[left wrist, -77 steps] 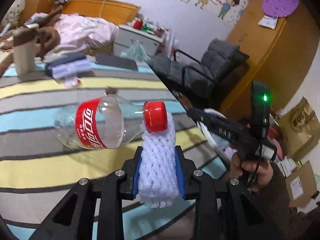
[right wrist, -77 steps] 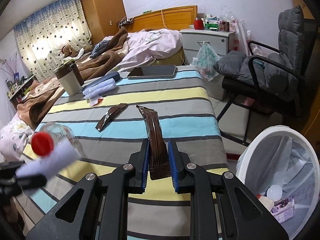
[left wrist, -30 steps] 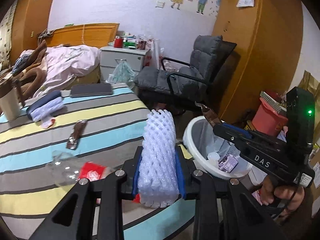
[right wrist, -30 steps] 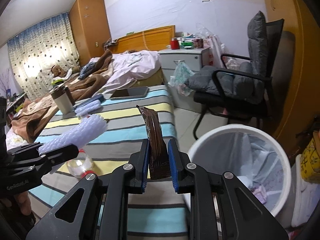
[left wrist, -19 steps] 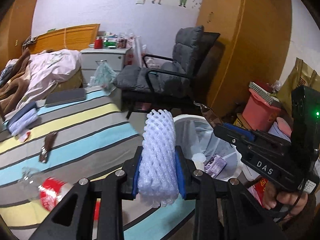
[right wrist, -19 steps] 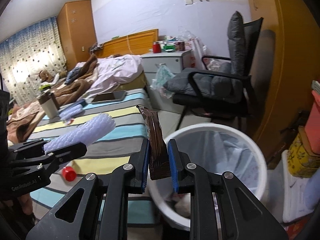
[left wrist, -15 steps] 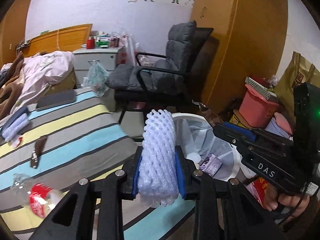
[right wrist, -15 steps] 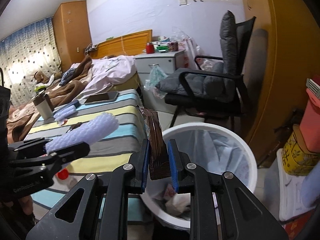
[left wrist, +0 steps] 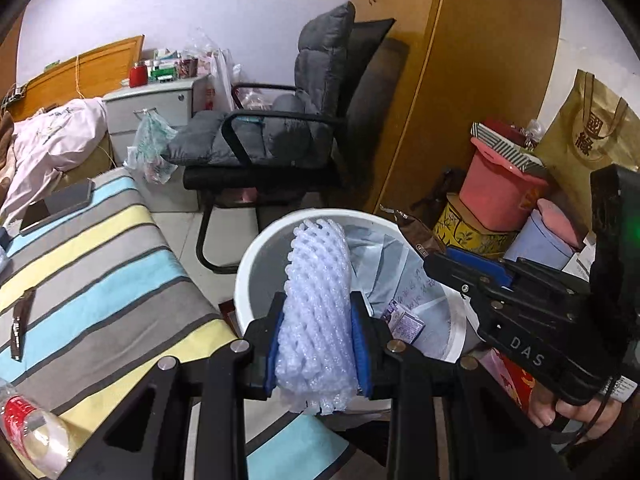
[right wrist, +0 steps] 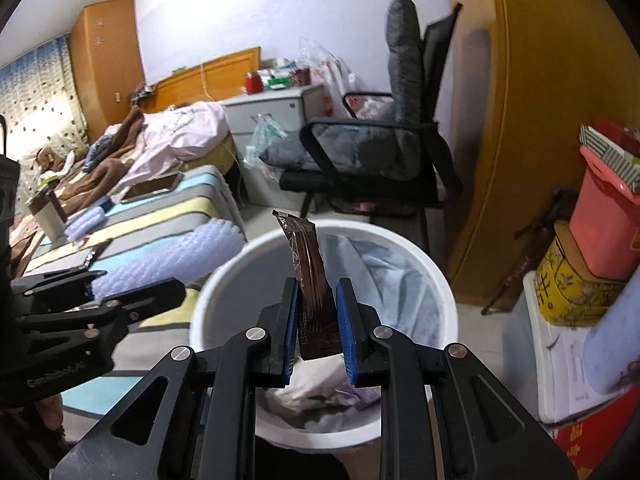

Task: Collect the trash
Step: 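Carry the foam net and brown wrapper over the white bin and open both grippers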

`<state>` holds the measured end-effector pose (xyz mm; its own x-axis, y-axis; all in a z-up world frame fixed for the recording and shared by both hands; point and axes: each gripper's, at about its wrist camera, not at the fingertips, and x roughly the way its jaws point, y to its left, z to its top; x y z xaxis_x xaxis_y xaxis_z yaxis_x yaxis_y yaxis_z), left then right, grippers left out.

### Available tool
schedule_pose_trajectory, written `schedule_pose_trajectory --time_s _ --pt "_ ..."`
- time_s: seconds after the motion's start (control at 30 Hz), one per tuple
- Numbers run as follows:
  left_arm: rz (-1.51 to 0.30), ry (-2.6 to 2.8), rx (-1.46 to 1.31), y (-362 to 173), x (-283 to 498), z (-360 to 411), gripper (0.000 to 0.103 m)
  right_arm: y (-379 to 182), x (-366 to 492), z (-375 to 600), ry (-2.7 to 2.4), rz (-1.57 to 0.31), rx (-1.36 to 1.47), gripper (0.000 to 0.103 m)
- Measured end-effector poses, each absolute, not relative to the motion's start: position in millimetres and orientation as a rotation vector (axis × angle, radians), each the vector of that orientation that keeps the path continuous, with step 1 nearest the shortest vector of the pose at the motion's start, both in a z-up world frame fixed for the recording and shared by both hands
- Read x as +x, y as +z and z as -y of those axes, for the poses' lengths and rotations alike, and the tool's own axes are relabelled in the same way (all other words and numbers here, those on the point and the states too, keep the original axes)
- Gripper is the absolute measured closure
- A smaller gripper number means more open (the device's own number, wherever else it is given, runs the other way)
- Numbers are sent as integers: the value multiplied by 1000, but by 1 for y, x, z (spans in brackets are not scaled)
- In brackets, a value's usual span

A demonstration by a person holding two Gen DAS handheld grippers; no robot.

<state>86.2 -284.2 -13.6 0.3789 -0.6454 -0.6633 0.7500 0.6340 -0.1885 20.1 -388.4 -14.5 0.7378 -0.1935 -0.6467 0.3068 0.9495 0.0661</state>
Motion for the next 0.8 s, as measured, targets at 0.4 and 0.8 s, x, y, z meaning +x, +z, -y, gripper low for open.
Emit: schedule_pose_trajectory --time_s 0.4,0.8 --pt "-783 -863 206 -25 87 303 71 -32 24 402 -333 -761 179 81" --pt "-780 -831 187 -25 93 290 47 -36 27 405 -352 -788 168 41"
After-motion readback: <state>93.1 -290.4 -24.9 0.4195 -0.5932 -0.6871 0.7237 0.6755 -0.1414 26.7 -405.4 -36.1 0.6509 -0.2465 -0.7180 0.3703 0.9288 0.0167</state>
